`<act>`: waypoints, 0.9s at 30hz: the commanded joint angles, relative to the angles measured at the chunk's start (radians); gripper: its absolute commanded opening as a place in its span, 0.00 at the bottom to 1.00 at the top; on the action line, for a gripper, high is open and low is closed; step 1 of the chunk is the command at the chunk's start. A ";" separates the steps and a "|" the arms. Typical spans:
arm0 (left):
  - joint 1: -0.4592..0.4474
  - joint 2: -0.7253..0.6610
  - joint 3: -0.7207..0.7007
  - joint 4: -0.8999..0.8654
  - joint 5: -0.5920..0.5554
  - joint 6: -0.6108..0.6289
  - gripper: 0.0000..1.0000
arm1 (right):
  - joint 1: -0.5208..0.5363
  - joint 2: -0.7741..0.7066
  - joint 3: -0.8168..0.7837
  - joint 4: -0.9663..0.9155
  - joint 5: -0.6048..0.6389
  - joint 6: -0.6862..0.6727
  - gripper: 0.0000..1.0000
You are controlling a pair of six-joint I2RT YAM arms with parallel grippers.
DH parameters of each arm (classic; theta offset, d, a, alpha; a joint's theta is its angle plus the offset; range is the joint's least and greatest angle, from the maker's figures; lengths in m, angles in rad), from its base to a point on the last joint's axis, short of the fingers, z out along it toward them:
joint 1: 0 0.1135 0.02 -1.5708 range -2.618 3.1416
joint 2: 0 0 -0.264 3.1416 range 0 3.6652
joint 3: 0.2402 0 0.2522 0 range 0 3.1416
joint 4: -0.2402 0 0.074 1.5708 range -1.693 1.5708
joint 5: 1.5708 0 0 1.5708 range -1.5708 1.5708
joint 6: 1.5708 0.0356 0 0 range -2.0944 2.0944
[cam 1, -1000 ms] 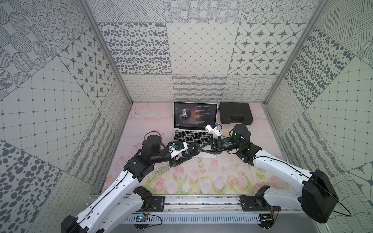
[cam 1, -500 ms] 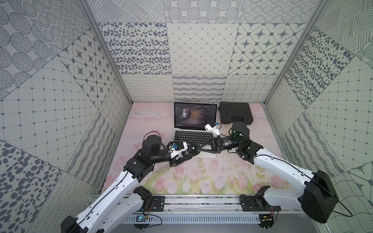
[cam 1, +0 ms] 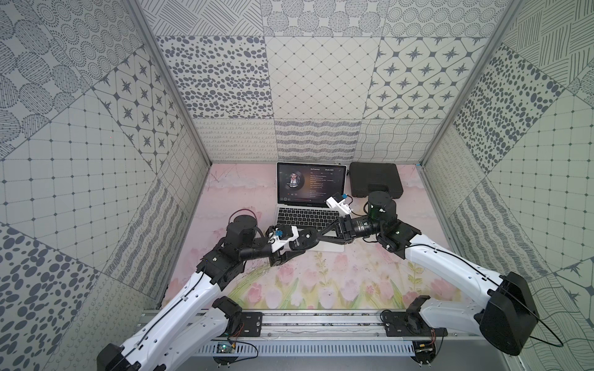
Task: Remove the wireless mouse receiver from the laptop
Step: Close the lid on the mouse.
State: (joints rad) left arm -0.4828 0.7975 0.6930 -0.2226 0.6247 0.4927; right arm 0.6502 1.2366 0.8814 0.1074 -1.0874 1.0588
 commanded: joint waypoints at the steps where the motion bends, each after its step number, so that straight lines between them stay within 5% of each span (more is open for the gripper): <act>1: 0.000 0.001 0.013 0.055 0.076 0.003 0.00 | -0.006 -0.019 0.032 -0.047 0.021 -0.039 0.46; 27: 0.001 0.067 0.065 -0.002 0.078 -0.032 0.00 | -0.006 -0.029 0.138 -0.373 0.155 -0.213 0.71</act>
State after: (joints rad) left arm -0.4816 0.8536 0.7269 -0.2745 0.6296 0.4713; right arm 0.6456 1.2209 0.9939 -0.2146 -0.9737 0.8909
